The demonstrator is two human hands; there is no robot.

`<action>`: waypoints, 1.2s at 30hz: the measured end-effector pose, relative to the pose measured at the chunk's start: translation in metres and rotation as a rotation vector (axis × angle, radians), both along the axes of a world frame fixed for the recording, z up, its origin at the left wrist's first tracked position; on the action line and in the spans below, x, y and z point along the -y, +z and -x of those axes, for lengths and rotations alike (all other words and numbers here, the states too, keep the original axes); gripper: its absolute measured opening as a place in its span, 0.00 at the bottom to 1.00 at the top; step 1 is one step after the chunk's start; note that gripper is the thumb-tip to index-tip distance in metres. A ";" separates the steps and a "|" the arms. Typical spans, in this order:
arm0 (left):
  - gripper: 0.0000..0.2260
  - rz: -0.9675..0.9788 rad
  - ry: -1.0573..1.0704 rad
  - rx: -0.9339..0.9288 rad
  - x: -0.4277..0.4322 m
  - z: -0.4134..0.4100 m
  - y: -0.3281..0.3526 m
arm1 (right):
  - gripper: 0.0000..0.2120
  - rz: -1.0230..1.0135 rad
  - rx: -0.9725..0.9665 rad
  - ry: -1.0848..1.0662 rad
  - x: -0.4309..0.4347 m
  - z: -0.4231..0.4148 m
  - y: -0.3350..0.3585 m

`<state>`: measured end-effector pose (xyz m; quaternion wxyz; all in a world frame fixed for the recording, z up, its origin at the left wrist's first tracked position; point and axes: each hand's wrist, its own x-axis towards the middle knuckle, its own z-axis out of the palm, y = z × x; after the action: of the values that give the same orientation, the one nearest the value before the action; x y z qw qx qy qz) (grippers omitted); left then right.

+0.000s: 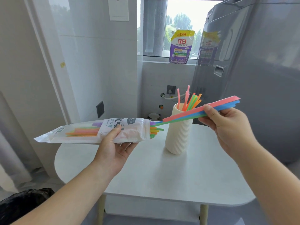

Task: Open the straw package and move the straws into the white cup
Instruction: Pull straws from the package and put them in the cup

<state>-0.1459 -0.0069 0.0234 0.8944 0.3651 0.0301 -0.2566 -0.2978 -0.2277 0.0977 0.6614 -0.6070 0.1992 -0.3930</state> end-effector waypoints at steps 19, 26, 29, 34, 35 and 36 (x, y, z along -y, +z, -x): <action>0.16 0.009 0.009 -0.007 0.005 -0.003 -0.004 | 0.01 0.276 -0.086 -0.169 0.028 0.033 0.033; 0.17 0.010 0.025 -0.005 0.004 -0.007 -0.005 | 0.01 0.189 -0.121 -0.132 0.030 0.031 0.028; 0.17 0.010 0.026 -0.005 0.004 -0.006 -0.005 | 0.01 0.130 -0.113 -0.120 0.032 0.029 0.026; 0.15 0.004 0.021 -0.002 0.004 -0.006 -0.005 | 0.01 0.108 -0.050 -0.146 0.034 0.034 0.034; 0.14 0.004 0.019 0.000 0.005 -0.005 -0.005 | 0.01 0.120 -0.042 -0.162 0.035 0.036 0.036; 0.14 0.003 0.017 0.001 0.005 -0.005 -0.005 | 0.01 0.131 -0.034 -0.180 0.036 0.037 0.039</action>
<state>-0.1408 -0.0119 0.0181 0.8971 0.3635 0.0320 -0.2490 -0.3345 -0.2636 0.1368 0.5787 -0.6353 0.2379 -0.4527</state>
